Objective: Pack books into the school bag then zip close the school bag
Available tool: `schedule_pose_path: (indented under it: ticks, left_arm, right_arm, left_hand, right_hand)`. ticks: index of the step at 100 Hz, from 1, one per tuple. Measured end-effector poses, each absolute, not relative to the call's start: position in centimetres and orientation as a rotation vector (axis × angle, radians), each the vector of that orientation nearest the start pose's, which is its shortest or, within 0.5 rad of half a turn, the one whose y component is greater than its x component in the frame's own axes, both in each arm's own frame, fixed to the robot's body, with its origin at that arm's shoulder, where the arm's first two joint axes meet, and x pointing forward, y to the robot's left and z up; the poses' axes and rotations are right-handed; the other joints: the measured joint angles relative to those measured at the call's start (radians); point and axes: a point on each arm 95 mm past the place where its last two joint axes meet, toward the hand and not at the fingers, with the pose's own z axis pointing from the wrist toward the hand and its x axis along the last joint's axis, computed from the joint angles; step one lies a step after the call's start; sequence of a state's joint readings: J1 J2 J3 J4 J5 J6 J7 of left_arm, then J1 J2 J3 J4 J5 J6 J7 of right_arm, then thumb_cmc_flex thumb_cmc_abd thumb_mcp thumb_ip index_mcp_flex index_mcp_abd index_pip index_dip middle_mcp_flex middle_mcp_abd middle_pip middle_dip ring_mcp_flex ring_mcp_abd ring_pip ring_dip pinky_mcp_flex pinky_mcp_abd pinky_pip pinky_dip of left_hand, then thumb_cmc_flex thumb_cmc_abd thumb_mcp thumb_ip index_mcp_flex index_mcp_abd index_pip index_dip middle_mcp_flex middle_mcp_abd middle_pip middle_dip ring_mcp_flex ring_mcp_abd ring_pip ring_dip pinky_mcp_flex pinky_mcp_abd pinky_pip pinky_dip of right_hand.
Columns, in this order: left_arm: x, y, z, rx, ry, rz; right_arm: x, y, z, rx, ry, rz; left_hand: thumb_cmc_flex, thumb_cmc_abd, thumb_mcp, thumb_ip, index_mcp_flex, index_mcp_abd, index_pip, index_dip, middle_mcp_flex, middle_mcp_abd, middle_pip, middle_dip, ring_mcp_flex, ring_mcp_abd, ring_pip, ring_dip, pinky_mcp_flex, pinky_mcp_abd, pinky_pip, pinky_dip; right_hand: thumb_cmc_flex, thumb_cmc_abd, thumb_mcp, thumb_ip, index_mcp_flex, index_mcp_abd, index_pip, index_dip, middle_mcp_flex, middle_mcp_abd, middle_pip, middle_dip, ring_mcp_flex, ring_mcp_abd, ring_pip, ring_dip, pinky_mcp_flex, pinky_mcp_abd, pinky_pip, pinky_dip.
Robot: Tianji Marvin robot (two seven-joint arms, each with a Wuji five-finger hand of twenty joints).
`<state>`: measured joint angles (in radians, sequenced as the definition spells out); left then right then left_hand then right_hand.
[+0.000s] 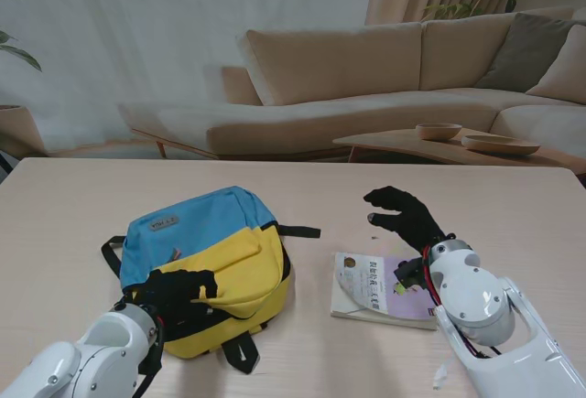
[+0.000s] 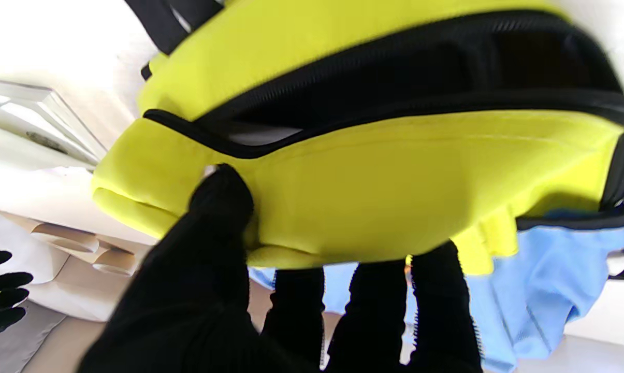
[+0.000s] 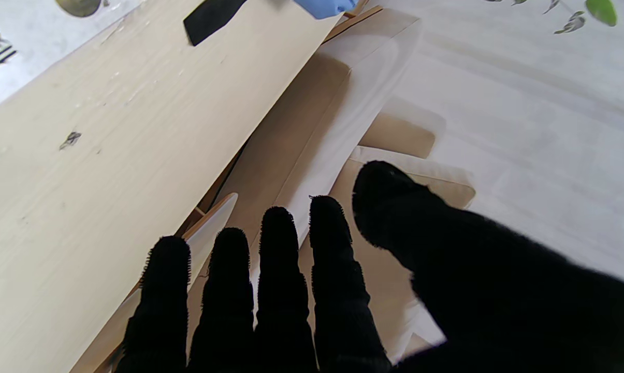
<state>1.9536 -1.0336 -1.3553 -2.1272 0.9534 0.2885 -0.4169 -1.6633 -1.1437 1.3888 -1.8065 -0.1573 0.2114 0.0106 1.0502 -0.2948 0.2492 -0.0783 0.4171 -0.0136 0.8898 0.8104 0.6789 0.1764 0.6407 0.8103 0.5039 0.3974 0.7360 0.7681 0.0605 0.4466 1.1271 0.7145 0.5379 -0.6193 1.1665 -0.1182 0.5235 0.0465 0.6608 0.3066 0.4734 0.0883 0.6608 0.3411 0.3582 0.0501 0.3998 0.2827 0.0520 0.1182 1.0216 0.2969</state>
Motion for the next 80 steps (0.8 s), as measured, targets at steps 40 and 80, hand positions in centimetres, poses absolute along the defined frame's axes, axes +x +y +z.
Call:
schedule_pose_path:
  ticks: [40,80]
  left_arm:
    - [29.0,-0.3,-28.7,-1.619,1.627,-1.329]
    - [30.8,-1.6,-27.4,-1.571,1.581,-1.446]
  right_arm:
    - [40.4,-4.8,-29.9,-2.446,-1.227,-2.295]
    - [39.9,-7.2,-32.5,-2.446,-1.728,-2.234]
  left_hand:
    - [-0.353,0.019,0.126,0.0,-0.186,0.052,-0.369,-0.257,-0.274,-0.015,-0.288,-0.306,-0.215,-0.072,-0.37,-0.159,-0.134,-0.05,-0.349,-0.037]
    - [-0.363,0.049,0.087,0.001,-0.187,0.038,-0.419,-0.315,-0.31,-0.015,-0.34,-0.353,-0.252,-0.072,-0.447,-0.191,-0.148,-0.052,-0.47,-0.039]
  right_hand:
    - [-0.054,-0.009,0.0,-0.001,0.0,-0.003,-0.005,0.012,0.009,0.0,0.0,0.0,0.02,0.0,0.001,0.0,0.016,0.058,0.0,0.0]
    - [-0.099,0.0,-0.003,-0.001,-0.004,-0.039,-0.026,0.038,0.006,0.0,0.014,0.004,0.041,0.026,0.075,0.038,0.049,0.109,0.032,0.011]
